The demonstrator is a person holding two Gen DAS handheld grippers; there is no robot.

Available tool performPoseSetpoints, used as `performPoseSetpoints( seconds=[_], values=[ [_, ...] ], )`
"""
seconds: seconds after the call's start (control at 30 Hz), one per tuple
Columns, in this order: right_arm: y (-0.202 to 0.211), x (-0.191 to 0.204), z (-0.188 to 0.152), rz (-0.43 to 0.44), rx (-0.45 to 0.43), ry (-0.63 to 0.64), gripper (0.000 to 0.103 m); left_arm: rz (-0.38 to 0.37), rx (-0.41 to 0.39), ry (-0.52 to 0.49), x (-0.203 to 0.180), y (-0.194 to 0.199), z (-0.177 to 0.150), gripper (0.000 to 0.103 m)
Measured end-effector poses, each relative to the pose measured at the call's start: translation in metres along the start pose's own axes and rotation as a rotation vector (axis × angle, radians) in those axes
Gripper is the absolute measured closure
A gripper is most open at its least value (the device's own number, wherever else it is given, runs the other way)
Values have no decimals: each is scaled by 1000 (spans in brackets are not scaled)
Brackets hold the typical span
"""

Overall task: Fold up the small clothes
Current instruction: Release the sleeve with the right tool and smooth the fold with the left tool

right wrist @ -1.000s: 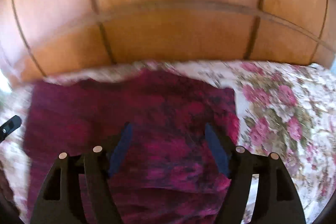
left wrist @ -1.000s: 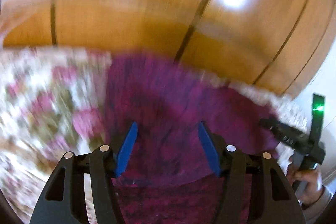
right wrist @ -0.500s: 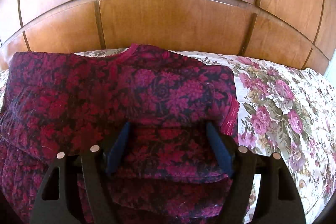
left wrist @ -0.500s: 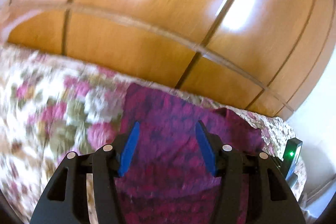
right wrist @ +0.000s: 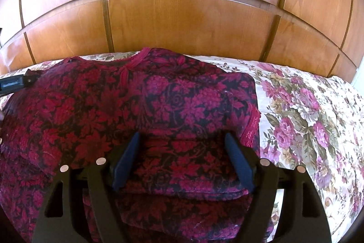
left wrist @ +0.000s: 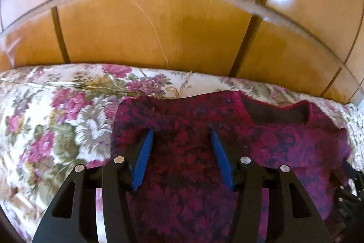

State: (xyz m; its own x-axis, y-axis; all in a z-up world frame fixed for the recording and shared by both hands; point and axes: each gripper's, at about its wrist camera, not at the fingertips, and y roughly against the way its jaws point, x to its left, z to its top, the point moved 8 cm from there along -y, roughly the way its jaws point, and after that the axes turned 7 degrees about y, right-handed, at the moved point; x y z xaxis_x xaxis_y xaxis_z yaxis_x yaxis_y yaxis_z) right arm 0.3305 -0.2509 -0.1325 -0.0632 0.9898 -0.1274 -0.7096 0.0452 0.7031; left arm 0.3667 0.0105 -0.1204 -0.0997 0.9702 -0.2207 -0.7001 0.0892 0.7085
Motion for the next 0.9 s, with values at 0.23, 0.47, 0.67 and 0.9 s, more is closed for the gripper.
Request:
performPoseSetpoints(
  seconds=[0.23, 0.47, 0.67, 0.9],
  values=[
    [-1, -2, 0, 2, -4, 0, 27, 18, -117, -29, 3, 81, -5, 50],
    [2, -1, 0, -23, -2, 17, 26, 11, -180, -19, 3, 141, -18, 37],
    [7, -2, 1, -38, 24, 23, 16, 8, -203, -9, 8, 173, -29, 37],
    [36, -11, -17, 24, 50, -35, 2, 8, -190, 2, 18, 190, -50, 37]
  ],
)
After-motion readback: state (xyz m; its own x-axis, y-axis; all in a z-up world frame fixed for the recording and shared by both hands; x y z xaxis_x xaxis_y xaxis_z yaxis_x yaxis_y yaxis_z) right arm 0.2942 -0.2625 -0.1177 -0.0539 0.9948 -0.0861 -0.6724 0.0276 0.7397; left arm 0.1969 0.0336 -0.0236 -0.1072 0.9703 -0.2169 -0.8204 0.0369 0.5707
